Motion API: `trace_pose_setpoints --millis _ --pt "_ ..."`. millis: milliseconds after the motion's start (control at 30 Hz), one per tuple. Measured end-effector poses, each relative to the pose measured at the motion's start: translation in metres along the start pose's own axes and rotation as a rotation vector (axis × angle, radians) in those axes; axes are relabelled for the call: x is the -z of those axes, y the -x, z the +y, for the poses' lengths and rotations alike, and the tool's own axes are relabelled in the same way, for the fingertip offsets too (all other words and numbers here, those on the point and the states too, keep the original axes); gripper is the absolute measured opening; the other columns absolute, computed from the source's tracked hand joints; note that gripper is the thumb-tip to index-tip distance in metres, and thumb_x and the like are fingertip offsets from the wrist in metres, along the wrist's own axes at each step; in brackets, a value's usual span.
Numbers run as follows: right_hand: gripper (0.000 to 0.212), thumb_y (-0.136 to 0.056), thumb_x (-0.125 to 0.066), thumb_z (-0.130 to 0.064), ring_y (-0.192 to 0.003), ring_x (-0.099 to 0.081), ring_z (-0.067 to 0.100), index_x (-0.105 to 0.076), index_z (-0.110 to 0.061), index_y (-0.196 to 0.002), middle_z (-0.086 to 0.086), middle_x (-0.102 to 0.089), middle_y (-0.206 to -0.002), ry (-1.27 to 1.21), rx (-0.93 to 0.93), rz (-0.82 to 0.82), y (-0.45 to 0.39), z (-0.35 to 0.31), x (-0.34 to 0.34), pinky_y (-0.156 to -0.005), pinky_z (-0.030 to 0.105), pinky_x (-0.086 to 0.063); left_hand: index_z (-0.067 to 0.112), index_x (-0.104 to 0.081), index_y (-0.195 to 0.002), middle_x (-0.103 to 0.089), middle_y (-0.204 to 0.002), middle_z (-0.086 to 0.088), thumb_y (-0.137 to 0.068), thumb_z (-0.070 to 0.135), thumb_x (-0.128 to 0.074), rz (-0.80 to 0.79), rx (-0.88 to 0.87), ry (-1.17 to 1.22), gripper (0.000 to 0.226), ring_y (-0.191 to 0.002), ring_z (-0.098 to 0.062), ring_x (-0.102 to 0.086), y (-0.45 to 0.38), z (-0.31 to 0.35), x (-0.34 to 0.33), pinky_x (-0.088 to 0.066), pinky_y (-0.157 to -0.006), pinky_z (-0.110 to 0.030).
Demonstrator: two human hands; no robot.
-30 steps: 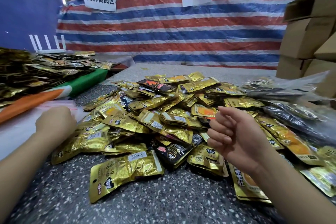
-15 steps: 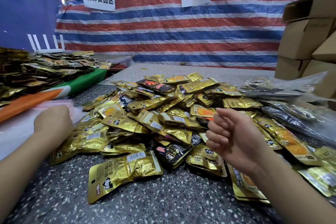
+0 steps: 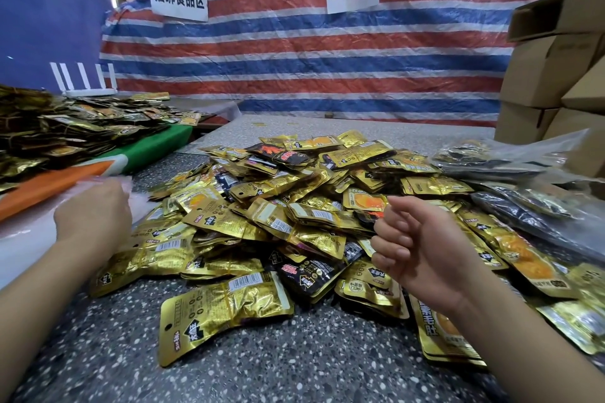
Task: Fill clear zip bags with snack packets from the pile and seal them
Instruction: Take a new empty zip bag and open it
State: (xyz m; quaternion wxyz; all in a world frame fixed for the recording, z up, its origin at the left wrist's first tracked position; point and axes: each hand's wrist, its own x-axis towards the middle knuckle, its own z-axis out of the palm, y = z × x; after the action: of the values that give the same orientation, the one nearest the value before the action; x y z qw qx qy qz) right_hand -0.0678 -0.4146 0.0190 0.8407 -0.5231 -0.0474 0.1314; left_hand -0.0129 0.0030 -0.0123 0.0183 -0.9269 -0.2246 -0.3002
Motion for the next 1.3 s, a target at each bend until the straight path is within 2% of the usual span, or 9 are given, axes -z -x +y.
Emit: trace_pose_setpoints --millis 100,233,333,567,733,867,1033,1200,1300 --pt "0.042 -0.094 -0.05 -0.029 -0.043 -0.025 0.012 -0.036 -0.02 -0.054 -0.003 -0.024 -0.054 -0.002 -0.003 0.0 0.0 0.0 0.0 -0.043 0.025 -0.029 0.0 -0.059 -0.116 -0.062 -0.08 -0.027 -0.094 -0.001 -0.042 0.035 -0.05 0.039 0.028 -0.068 -0.039 -0.058 0.0 0.01 0.008 -0.036 -0.053 -0.034" --pt "0.042 -0.094 -0.049 -0.03 -0.043 -0.026 0.012 -0.037 -0.02 -0.055 -0.003 -0.024 -0.054 0.001 -0.006 -0.002 0.0 0.001 0.001 -0.043 0.025 -0.029 0.002 -0.061 -0.1 -0.061 -0.079 -0.028 -0.1 0.013 -0.045 0.2 -0.11 0.27 0.02 -0.064 -0.041 -0.054 0.007 0.04 0.029 -0.033 -0.052 -0.037" --pt "0.041 -0.093 -0.049 -0.03 -0.043 -0.025 0.012 -0.037 -0.02 -0.055 -0.003 -0.023 -0.054 0.0 -0.008 -0.005 0.0 0.001 0.001 -0.043 0.025 -0.029 0.005 -0.068 -0.092 -0.066 -0.073 -0.022 -0.099 0.019 -0.05 0.271 -0.197 0.461 0.024 -0.065 -0.04 -0.059 0.013 0.07 0.046 -0.044 -0.055 -0.04" --pt "0.042 -0.093 -0.049 -0.03 -0.044 -0.026 0.011 -0.041 -0.02 -0.053 -0.003 -0.025 -0.054 -0.007 -0.01 0.004 0.002 0.0 -0.001 -0.043 0.024 -0.031 0.019 -0.071 -0.1 -0.073 -0.086 -0.002 -0.096 0.016 -0.055 0.145 -0.243 0.948 0.017 -0.074 -0.021 -0.068 0.043 0.156 0.078 -0.059 -0.068 -0.039" --pt "0.041 -0.096 -0.047 -0.033 -0.045 -0.029 0.012 -0.044 -0.018 -0.058 -0.002 -0.03 -0.056 0.08 0.013 0.055 0.003 0.002 -0.005 -0.044 0.024 -0.033 0.026 -0.066 -0.099 -0.069 -0.085 0.012 -0.096 0.015 -0.055 -0.025 -0.412 1.218 0.016 -0.074 -0.008 -0.068 0.095 0.202 0.084 -0.055 -0.057 -0.026" --pt "0.047 -0.099 -0.039 -0.047 -0.045 -0.034 0.012 -0.05 -0.015 -0.066 -0.001 -0.041 -0.055 0.213 0.028 0.144 -0.002 0.002 -0.006 -0.046 0.025 -0.034 0.023 -0.068 -0.103 -0.072 -0.086 0.008 -0.093 0.025 -0.054 -0.086 -0.533 1.243 0.017 -0.072 -0.01 -0.066 0.127 0.211 0.074 -0.055 -0.06 -0.038" --pt "0.055 -0.1 -0.032 -0.057 -0.041 -0.038 0.014 -0.052 -0.013 -0.074 0.002 -0.046 -0.055 0.264 0.006 0.215 -0.007 0.002 -0.004 -0.043 0.025 -0.032 0.024 -0.065 -0.114 -0.072 -0.096 0.013 -0.094 0.018 -0.056 -0.112 -0.666 1.271 0.023 -0.09 0.0 -0.068 0.14 0.208 0.074 -0.055 -0.078 -0.029" --pt "0.065 -0.092 -0.034 -0.071 -0.038 -0.034 0.013 -0.048 -0.014 -0.064 0.0 -0.038 -0.05 0.302 -0.042 0.334 -0.008 0.001 0.003 -0.039 0.023 -0.03 0.017 -0.068 -0.116 -0.071 -0.112 0.012 -0.098 0.016 -0.052 -0.165 -0.785 1.276 0.025 -0.104 0.0 -0.064 0.144 0.205 0.077 -0.051 -0.091 -0.025" --pt "0.069 -0.088 -0.036 -0.077 -0.037 -0.029 0.013 -0.044 -0.017 -0.055 -0.001 -0.033 -0.049 0.318 -0.076 0.374 -0.008 -0.003 0.007 -0.038 0.019 -0.027 0.018 -0.065 -0.126 -0.068 -0.122 0.01 -0.101 0.015 -0.047 -0.198 -0.866 1.228 0.031 -0.108 -0.011 -0.065 0.144 0.205 0.078 -0.044 -0.106 -0.038"
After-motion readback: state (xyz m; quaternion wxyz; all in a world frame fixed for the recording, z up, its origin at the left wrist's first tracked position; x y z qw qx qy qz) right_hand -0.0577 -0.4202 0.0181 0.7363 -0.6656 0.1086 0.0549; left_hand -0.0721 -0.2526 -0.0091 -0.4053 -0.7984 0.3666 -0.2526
